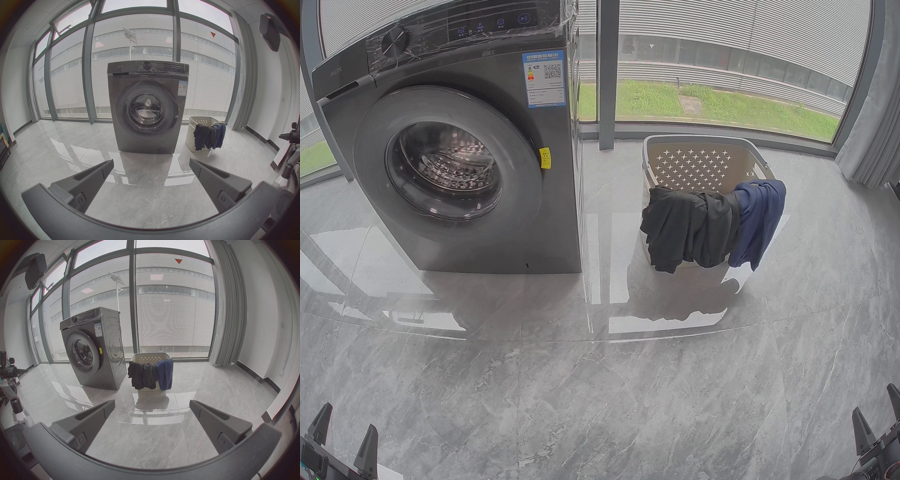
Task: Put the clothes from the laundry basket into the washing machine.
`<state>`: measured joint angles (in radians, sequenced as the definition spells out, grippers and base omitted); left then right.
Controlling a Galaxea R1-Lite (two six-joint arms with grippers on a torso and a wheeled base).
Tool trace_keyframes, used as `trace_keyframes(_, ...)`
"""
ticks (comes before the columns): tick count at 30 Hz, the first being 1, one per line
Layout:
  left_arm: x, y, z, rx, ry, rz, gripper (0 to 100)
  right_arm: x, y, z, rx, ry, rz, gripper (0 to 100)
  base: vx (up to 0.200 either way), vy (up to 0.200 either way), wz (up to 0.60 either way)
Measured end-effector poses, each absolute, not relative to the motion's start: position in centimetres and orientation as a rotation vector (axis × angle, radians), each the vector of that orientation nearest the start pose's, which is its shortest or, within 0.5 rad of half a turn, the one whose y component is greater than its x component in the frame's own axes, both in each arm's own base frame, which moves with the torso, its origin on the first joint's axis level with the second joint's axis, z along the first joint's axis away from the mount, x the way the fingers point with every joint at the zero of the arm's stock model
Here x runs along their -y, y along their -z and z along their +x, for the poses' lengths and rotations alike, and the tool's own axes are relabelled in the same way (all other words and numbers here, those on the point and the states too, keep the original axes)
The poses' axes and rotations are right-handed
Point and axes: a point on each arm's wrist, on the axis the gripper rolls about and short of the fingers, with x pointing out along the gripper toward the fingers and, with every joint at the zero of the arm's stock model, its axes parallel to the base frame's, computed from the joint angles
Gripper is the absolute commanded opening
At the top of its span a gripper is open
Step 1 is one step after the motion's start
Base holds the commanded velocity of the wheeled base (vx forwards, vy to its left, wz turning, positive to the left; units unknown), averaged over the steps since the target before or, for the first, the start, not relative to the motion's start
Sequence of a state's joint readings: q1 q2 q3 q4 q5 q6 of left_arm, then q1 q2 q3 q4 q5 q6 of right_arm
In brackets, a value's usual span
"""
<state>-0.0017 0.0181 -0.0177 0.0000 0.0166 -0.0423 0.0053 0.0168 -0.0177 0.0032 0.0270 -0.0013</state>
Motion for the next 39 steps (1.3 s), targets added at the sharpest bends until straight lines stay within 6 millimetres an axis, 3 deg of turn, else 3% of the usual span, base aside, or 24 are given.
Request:
trace_keyframes(21, -0.04, -8.08, -2.27, 0.0, -0.014, -0.043, 100, -0.05, -8.04, -2.28, -0.003, -0.033, -0.001, 100, 0.0, -0.2, 0.0)
trace_keyframes(30, -0.04, -8.08, -2.27, 0.0, -0.016, -0.043, 100, -0.05, -8.04, -2.28, -0.003, -0.033, -0.001, 100, 0.0, 0.0, 0.0)
trace_keyframes(39, -0.04, -8.08, -2.27, 0.0, -0.015, -0.043, 100, -0.05, -8.04, -2.28, -0.003, -0.033, -0.001, 100, 0.2, 0.0, 0.0)
